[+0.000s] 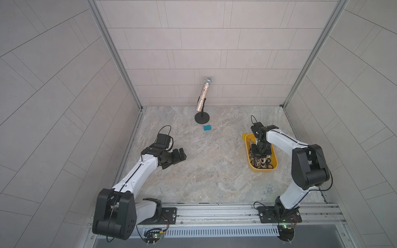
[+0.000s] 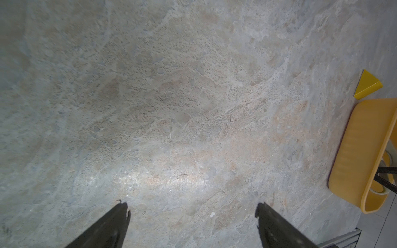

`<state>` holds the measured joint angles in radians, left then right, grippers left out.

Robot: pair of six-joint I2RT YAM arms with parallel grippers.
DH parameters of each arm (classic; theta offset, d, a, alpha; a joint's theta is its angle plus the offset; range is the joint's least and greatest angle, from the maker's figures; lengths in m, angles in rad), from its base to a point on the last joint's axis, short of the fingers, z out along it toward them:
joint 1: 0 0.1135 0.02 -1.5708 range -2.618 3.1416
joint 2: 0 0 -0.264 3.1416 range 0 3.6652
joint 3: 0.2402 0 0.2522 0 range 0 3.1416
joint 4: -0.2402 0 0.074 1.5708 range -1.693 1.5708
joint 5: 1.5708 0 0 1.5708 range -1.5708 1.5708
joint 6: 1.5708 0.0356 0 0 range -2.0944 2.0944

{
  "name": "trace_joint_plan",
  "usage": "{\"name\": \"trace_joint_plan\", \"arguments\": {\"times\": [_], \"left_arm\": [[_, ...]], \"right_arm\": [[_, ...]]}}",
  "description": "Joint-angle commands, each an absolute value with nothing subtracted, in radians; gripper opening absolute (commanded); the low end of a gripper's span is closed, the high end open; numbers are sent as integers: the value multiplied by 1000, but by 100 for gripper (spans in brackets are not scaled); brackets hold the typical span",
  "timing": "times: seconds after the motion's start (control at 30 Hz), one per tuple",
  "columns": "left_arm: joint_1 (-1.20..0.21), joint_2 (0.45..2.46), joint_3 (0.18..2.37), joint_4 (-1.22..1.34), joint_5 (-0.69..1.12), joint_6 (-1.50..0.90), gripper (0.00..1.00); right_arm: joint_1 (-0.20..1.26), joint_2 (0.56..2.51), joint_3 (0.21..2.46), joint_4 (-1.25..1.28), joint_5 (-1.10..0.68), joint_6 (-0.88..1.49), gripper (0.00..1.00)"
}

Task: Take the scissors out of the storage box
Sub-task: Pick up the scissors from the storage box.

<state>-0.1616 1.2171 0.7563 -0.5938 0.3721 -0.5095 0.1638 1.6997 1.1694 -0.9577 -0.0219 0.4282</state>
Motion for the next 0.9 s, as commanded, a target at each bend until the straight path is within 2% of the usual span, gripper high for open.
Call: {"name": "trace_joint_plan", "arguments": {"times": [0.0, 0.37, 0.7, 0.87], "left_arm": [[-152, 1199, 742, -597, 360, -520, 100], [-143, 1198, 733, -577, 357, -522, 100], [-130, 1205, 706, -540, 370, -536, 100], [-95, 1222, 700, -512, 392, -552, 100]], "right_arm": [[158, 1659, 1172, -950, -33, 442, 8], [156, 1567, 1221, -1021, -30, 418, 0], [159, 1503, 1204, -1041, -29, 420, 0], [236, 1455, 1222, -1047, -34, 447, 0]]}}
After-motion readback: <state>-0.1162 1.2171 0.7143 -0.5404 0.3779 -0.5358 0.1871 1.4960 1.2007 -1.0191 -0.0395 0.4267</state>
